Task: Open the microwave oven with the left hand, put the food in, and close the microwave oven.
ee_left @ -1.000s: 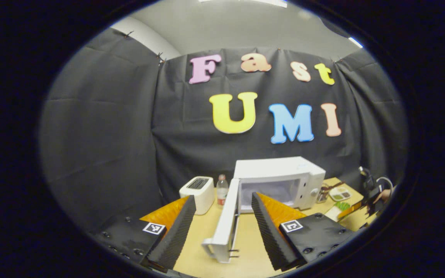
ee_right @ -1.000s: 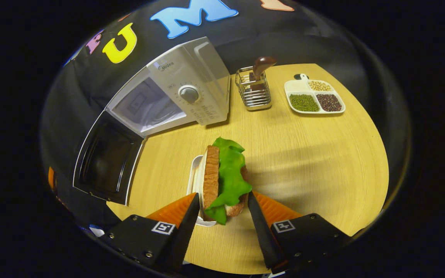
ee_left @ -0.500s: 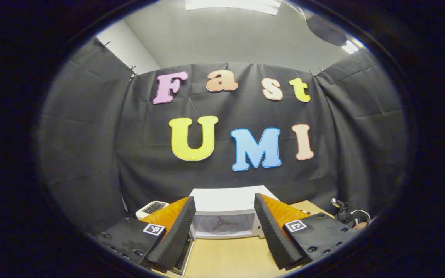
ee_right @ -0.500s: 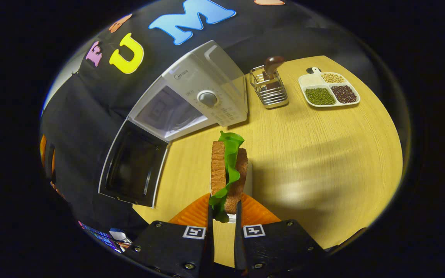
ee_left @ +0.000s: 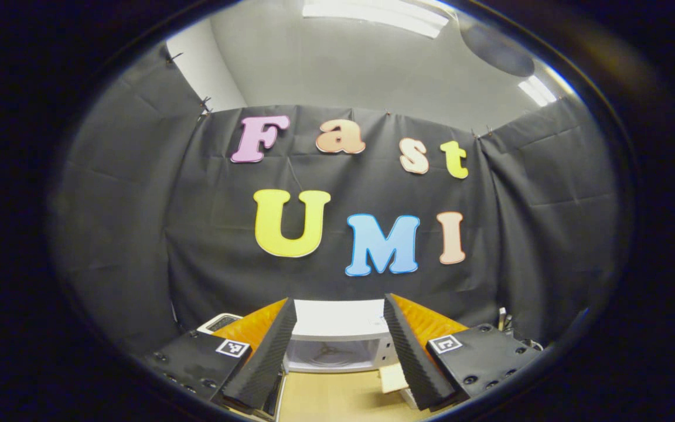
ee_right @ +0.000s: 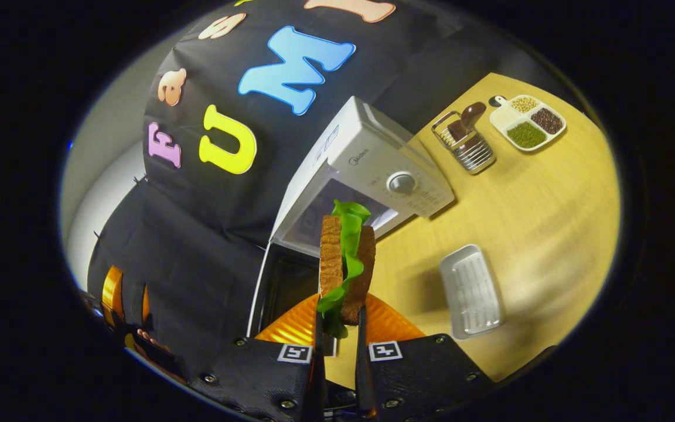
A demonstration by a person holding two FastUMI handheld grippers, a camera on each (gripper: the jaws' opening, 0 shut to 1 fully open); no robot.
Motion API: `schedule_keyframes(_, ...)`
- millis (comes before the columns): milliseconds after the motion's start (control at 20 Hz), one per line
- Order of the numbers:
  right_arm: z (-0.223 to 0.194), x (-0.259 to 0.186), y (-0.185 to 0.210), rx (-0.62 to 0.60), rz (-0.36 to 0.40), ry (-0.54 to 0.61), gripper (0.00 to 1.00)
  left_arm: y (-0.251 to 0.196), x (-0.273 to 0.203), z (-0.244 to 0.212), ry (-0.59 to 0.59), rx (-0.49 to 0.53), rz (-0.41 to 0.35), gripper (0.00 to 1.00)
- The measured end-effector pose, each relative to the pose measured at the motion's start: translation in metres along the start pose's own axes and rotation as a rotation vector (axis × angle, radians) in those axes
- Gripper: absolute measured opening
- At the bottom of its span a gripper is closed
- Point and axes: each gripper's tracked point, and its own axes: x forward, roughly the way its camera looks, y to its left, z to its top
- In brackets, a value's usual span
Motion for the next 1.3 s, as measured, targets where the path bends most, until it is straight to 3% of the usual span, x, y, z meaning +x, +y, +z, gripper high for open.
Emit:
schedule_keyframes(200, -0.009, 0.057, 0.025, 0.075, 0.019, -0.048, 0.21, 0.033, -0.013, 0.02, -0.029, 0.071, 0.009, 0.96)
schedule_keyframes(500, -0.004, 0.136, 0.028, 0.185, -0.034, -0.164, 0.21, 0.073, -0.027, 0.029, -0.025, 0.047, 0.007, 0.97)
schedule_keyframes(650, 0.01, 0.177, 0.019, 0.235, -0.049, -0.235, 0.21, 0.098, -0.027, 0.026, -0.009, 0.061, 0.022, 0.94)
schedule_keyframes(950, 0.042, 0.257, -0.011, 0.403, -0.12, -0.393, 0.21, 0.155, -0.026, -0.001, 0.068, 0.066, 0.094, 0.96)
schedule_keyframes(1300, 0.061, 0.321, -0.034, 0.518, -0.195, -0.527, 0.21, 0.209, -0.033, -0.022, 0.122, 0.054, 0.172, 0.95)
